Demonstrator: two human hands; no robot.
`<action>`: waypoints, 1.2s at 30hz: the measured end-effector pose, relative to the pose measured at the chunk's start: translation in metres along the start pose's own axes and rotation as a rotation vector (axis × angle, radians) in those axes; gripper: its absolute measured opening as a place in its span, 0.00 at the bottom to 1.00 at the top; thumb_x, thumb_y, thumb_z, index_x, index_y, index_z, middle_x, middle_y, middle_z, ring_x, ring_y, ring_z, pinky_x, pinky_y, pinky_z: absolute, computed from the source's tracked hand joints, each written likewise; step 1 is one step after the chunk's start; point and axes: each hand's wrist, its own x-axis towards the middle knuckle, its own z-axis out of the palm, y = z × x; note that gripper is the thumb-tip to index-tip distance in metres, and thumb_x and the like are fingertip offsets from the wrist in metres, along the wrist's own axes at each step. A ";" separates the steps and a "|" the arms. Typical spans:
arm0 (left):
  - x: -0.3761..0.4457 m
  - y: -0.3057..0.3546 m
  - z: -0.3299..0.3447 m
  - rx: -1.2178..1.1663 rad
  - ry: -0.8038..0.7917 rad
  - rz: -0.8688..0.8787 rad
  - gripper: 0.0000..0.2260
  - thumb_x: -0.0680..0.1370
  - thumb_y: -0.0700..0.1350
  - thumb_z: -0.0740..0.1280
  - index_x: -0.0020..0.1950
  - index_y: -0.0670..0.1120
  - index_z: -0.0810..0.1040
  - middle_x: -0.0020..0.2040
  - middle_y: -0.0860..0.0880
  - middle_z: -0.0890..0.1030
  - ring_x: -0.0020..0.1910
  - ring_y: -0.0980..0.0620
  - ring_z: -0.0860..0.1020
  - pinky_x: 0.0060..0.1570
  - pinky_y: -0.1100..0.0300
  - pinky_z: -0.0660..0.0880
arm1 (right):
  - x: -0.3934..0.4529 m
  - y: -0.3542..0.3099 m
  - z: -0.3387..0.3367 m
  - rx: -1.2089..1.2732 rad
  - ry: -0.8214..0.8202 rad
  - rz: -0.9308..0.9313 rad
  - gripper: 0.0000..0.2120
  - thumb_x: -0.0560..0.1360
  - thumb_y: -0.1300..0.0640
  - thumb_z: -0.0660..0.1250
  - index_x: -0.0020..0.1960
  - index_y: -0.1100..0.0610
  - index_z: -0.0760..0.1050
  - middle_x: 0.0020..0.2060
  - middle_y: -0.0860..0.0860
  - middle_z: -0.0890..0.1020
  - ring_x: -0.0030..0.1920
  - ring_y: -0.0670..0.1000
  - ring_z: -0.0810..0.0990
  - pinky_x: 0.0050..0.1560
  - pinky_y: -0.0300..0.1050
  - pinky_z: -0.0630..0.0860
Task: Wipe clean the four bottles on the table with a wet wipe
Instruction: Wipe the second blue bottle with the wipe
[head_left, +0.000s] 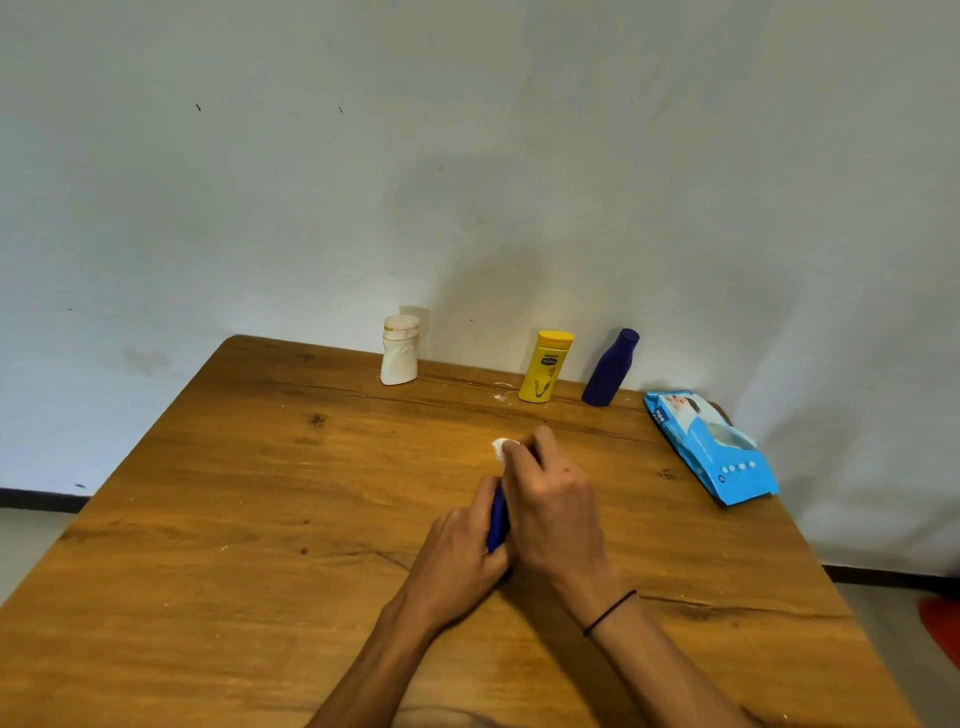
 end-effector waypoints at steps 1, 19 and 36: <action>0.000 0.000 0.001 0.131 0.036 0.036 0.19 0.81 0.53 0.65 0.69 0.55 0.64 0.40 0.50 0.83 0.34 0.49 0.80 0.33 0.54 0.73 | 0.005 -0.004 -0.002 -0.069 -0.031 0.025 0.09 0.74 0.63 0.76 0.51 0.60 0.78 0.47 0.54 0.75 0.38 0.48 0.74 0.33 0.43 0.79; 0.000 -0.003 -0.002 0.454 0.325 0.077 0.24 0.75 0.50 0.72 0.69 0.46 0.72 0.36 0.51 0.81 0.28 0.52 0.77 0.31 0.64 0.61 | -0.016 0.005 -0.003 -0.012 0.237 -0.156 0.13 0.80 0.62 0.71 0.63 0.64 0.75 0.47 0.60 0.80 0.42 0.54 0.80 0.35 0.45 0.80; -0.002 -0.002 -0.002 0.451 0.312 0.107 0.21 0.78 0.53 0.63 0.68 0.46 0.70 0.35 0.52 0.77 0.26 0.56 0.70 0.30 0.64 0.63 | 0.029 0.019 -0.048 0.411 -0.114 0.348 0.03 0.79 0.56 0.73 0.52 0.51 0.84 0.42 0.41 0.81 0.47 0.39 0.78 0.42 0.30 0.76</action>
